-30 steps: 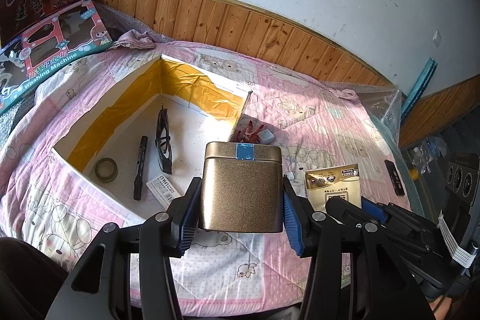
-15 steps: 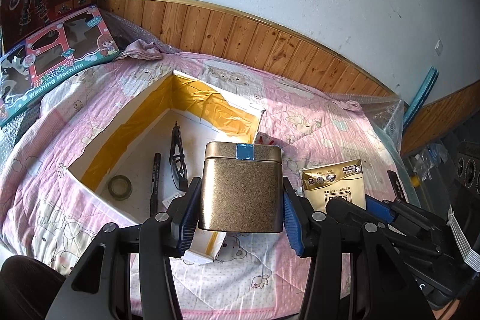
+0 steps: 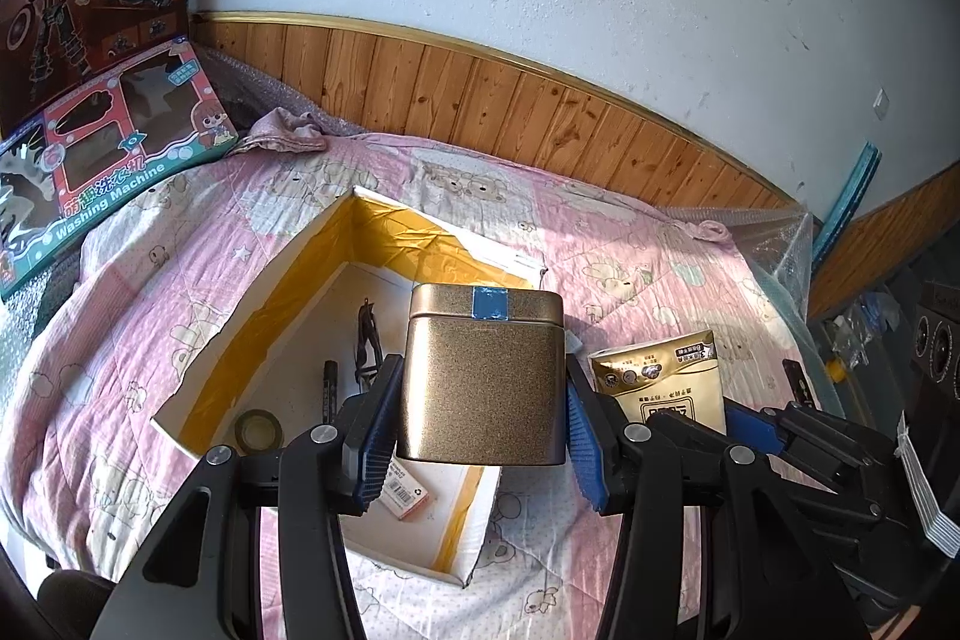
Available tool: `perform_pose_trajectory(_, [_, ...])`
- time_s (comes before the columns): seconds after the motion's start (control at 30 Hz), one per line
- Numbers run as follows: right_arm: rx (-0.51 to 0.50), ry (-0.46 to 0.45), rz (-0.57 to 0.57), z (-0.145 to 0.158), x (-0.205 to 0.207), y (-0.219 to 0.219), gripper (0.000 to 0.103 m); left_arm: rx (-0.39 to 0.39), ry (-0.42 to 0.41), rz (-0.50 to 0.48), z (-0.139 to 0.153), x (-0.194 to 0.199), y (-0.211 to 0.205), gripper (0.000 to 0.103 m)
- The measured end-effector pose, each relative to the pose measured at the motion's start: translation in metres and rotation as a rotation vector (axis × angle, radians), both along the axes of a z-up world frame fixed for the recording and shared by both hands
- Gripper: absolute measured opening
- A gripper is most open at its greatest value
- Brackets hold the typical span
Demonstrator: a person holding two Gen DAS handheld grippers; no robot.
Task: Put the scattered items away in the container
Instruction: 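Lift and carry the gold tin and tissue pack over the box with both grippers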
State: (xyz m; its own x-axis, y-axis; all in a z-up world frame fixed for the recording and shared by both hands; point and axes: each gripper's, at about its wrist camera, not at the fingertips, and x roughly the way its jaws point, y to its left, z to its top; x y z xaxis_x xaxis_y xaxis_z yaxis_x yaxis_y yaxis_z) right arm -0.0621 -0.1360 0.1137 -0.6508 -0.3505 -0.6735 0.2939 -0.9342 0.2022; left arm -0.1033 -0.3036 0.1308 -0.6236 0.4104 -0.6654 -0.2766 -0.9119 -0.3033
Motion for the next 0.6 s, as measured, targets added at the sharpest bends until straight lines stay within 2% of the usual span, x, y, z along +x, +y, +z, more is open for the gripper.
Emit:
perform_pose_trajectory(0.33, [0.003, -0.011, 0.007, 0.000, -0.034, -0.005, 0.027, -0.007, 0.001, 0.011, 0.004, -0.035, -0.005, 0.051])
perform_pose_trajectory(0.6, [0.009, -0.034, 0.016, -0.005, -0.063, -0.010, 0.027, -0.042, -0.027, 0.026, -0.009, -0.069, -0.005, 0.051])
